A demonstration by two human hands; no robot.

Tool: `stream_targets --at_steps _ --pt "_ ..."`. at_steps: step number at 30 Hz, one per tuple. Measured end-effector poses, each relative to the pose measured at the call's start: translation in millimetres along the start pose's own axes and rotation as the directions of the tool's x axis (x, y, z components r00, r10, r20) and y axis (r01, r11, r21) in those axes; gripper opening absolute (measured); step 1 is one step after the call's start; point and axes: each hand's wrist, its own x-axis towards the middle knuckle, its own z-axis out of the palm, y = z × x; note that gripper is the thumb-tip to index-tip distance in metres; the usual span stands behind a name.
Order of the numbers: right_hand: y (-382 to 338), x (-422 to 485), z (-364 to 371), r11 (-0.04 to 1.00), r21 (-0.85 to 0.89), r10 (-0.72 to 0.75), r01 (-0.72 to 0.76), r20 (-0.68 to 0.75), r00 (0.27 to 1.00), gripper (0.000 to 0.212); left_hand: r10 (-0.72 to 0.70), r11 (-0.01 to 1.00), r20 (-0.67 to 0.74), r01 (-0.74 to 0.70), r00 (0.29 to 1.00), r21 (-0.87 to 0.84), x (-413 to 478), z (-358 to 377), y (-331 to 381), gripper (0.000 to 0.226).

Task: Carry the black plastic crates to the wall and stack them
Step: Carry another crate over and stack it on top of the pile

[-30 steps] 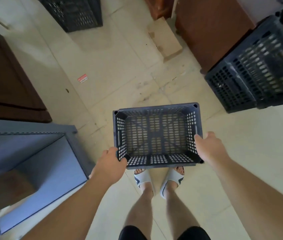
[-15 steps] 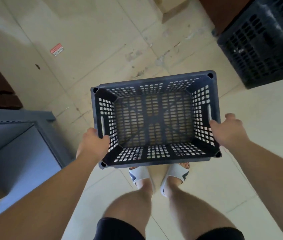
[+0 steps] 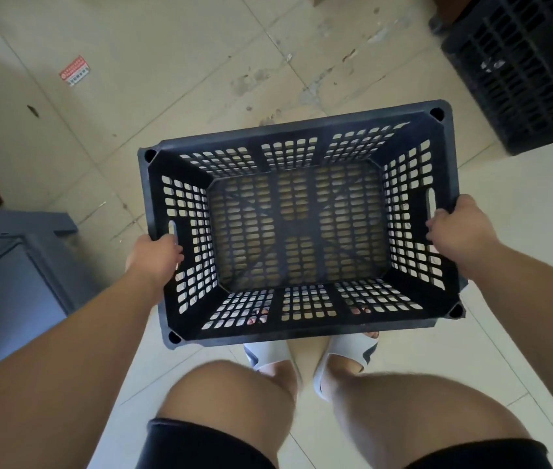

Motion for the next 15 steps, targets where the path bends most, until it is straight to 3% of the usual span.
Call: stream_targets --at_steps 3,7,15 --pt "3.4 -2.7 -6.7 1.0 0.01 -0.006 0.006 -0.002 1.0 0.026 -0.023 0.999 0.055 0.025 0.998 -0.033 -4.8 -4.4 2.3 0.024" --pt "5.7 -27.0 -35.2 1.0 -0.005 0.011 -0.011 -0.053 0.999 0.026 0.014 1.0 0.089 -0.014 0.996 -0.004 -34.6 -24.4 22.0 0.037" --pt "14.2 -130.3 -157.3 0.995 0.067 0.073 -0.068 -0.07 0.995 0.024 0.091 0.991 0.166 -0.105 0.982 0.077 -155.3 -99.0 103.6 0.052"
